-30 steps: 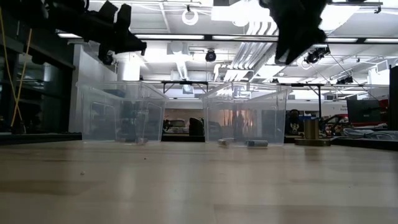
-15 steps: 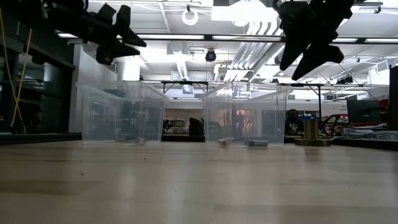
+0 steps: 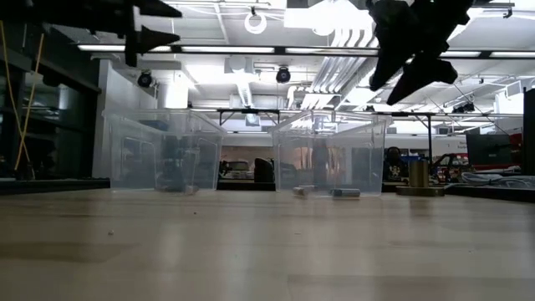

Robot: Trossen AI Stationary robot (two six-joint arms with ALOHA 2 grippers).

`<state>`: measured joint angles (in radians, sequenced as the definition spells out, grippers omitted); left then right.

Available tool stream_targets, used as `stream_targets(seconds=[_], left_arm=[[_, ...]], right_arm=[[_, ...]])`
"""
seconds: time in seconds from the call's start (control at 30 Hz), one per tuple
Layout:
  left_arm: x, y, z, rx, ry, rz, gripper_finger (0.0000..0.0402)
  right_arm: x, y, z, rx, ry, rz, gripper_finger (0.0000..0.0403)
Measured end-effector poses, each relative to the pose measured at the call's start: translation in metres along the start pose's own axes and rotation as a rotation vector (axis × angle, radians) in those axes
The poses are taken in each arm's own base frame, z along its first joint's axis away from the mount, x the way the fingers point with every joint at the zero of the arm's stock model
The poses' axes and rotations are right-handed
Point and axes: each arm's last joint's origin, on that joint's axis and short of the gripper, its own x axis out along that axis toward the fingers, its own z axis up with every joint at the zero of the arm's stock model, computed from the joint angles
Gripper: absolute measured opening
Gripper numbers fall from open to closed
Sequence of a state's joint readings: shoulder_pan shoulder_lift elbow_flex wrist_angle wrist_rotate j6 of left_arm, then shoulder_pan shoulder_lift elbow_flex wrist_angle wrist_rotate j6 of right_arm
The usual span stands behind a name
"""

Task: Sort batteries
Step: Return to Home Position

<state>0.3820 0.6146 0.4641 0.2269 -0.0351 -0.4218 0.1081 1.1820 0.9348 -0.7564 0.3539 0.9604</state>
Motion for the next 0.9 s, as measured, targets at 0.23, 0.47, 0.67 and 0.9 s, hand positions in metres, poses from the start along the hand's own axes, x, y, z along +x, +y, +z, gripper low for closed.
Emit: stream_targets(seconds=[0.23, 0.47, 0.67, 0.9], left_arm=[[-0.032, -0.009, 0.001, -0.018, 0.029, -0.015, 0.0227], [-0.050, -0.009, 0.003, -0.003, -0.026, 0.066, 0.0227], [-0.052, -0.010, 0.004, -0.007, -0.039, 0.066, 0.0227], [-0.052, -0.011, 0.004, -0.012, -0.041, 0.066, 0.0227]], right_arm=[[-0.001, 0.006, 0.004, -0.003, -0.068, 0.039, 0.0222], [-0.001, 0.007, 0.005, -0.044, -0.074, 0.044, 0.0222], [-0.001, 0.006, 0.005, -0.050, -0.080, 0.040, 0.0222], [-0.001, 0.007, 0.005, -0.051, -0.078, 0.044, 0.0222]])
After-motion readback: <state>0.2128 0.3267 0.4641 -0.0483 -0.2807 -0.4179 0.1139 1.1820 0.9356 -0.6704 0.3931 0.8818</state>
